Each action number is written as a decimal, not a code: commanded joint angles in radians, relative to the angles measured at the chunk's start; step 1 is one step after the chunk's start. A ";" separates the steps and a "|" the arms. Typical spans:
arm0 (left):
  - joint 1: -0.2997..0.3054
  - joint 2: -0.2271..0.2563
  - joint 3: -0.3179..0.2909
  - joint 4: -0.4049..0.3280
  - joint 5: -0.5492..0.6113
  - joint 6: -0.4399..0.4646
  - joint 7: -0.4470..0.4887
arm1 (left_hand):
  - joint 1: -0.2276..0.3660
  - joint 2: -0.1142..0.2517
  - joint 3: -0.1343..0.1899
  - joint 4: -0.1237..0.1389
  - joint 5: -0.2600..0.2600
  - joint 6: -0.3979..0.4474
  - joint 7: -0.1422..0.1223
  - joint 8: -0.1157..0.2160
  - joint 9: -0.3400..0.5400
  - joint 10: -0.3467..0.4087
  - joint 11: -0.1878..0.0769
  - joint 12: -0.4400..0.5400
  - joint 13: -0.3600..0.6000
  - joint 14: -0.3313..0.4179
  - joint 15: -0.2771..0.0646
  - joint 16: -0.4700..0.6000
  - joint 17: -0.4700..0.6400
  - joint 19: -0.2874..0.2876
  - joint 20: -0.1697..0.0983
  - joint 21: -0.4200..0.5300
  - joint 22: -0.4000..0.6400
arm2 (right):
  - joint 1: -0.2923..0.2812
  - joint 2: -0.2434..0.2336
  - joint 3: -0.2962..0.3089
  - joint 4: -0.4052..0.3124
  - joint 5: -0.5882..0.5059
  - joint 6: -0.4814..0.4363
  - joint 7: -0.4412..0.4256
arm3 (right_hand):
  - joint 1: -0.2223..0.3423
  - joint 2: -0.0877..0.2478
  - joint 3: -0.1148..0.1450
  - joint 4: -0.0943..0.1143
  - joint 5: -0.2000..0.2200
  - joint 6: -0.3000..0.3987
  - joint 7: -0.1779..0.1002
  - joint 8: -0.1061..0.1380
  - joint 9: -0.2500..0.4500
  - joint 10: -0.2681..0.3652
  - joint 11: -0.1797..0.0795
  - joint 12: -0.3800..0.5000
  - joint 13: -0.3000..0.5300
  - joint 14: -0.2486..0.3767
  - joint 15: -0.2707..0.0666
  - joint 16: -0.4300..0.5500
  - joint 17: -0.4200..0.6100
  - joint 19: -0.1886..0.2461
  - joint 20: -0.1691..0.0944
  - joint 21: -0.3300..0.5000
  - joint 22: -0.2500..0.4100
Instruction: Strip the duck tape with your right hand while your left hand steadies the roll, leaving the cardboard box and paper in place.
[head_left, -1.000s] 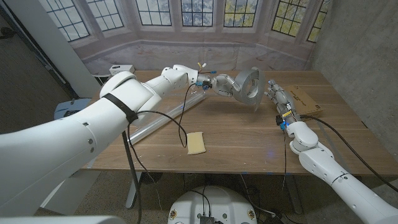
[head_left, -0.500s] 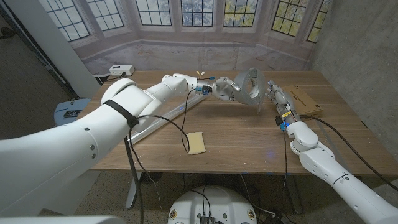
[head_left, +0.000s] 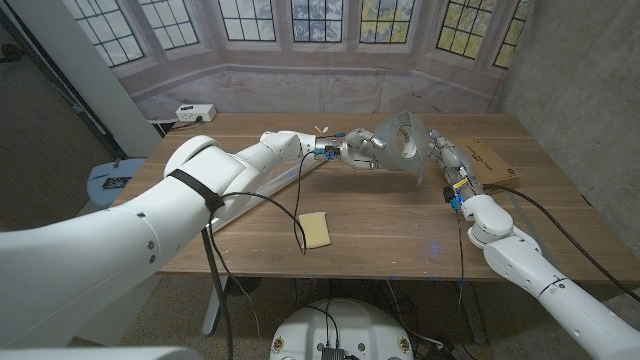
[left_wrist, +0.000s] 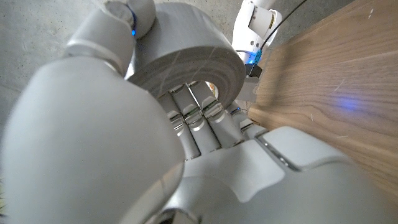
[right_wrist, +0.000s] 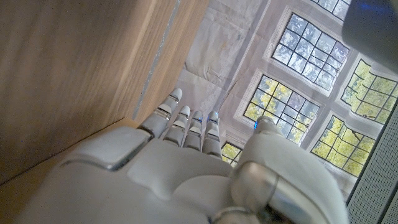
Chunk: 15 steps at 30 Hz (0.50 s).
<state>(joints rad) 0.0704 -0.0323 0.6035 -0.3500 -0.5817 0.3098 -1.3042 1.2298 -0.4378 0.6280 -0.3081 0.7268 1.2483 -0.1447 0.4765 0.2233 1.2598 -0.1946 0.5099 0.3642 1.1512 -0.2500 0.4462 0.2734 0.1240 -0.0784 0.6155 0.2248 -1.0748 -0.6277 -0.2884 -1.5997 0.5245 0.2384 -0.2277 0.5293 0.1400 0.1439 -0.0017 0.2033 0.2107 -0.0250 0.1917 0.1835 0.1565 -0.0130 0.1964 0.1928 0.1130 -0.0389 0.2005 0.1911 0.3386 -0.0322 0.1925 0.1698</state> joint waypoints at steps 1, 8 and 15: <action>0.027 0.007 -0.020 -0.005 -0.029 0.120 -0.070 | 0.473 0.352 0.194 0.124 0.008 0.069 0.043 0.543 0.325 0.107 -0.004 0.182 0.427 0.117 0.030 0.058 0.259 -0.002 -0.005 0.123 0.031 | -0.005 -0.015 0.005 -0.013 0.001 -0.016 0.001 | -0.001 0.002 0.003 -0.005 -0.001 0.005 -0.003 0.001 0.003 0.008 0.002 0.000 0.003 0.007 -0.033 -0.004 0.002 0.000 -0.004 0.001 0.002; 0.057 0.032 0.024 -0.042 -0.127 0.196 -0.074 | 0.468 0.347 0.202 0.124 0.007 0.071 0.042 0.544 0.325 0.108 -0.005 0.182 0.426 0.119 0.030 0.061 0.262 -0.004 -0.005 0.133 0.026 | -0.006 -0.023 0.004 -0.018 0.004 -0.027 0.008 | -0.001 0.003 0.004 -0.007 -0.001 0.005 -0.002 0.001 0.003 0.007 0.001 0.000 0.003 0.006 -0.033 -0.004 0.002 0.001 -0.004 0.001 0.002; 0.086 0.048 0.066 -0.067 -0.220 0.244 -0.074 | 0.465 0.344 0.210 0.124 0.005 0.070 0.039 0.544 0.326 0.106 -0.005 0.182 0.427 0.120 0.029 0.062 0.265 -0.007 -0.005 0.142 0.022 | -0.008 -0.031 0.002 -0.023 0.005 -0.040 0.011 | -0.002 0.003 0.005 -0.008 -0.001 0.006 -0.002 0.001 0.003 0.007 0.002 0.000 0.003 0.007 -0.032 -0.004 0.002 0.001 -0.004 0.001 0.002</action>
<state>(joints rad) 0.1168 -0.0086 0.6197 -0.3798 -0.6817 0.4692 -1.3651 1.2298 -0.4379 0.6295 -0.3096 0.7289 1.2484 -0.1447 0.4783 0.2235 1.2598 -0.1946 0.5101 0.3642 1.1513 -0.2500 0.4463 0.2734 0.1124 -0.0773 0.6388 0.2248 -1.0794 -0.6459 -0.2856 -1.6137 0.5256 0.2169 -0.2226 0.5293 0.1400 0.1465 -0.0042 0.2036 0.2107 -0.0250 0.1917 0.1835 0.1565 -0.0130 0.1964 0.1928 0.1129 -0.0389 0.2005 0.1911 0.3385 -0.0322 0.1925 0.1697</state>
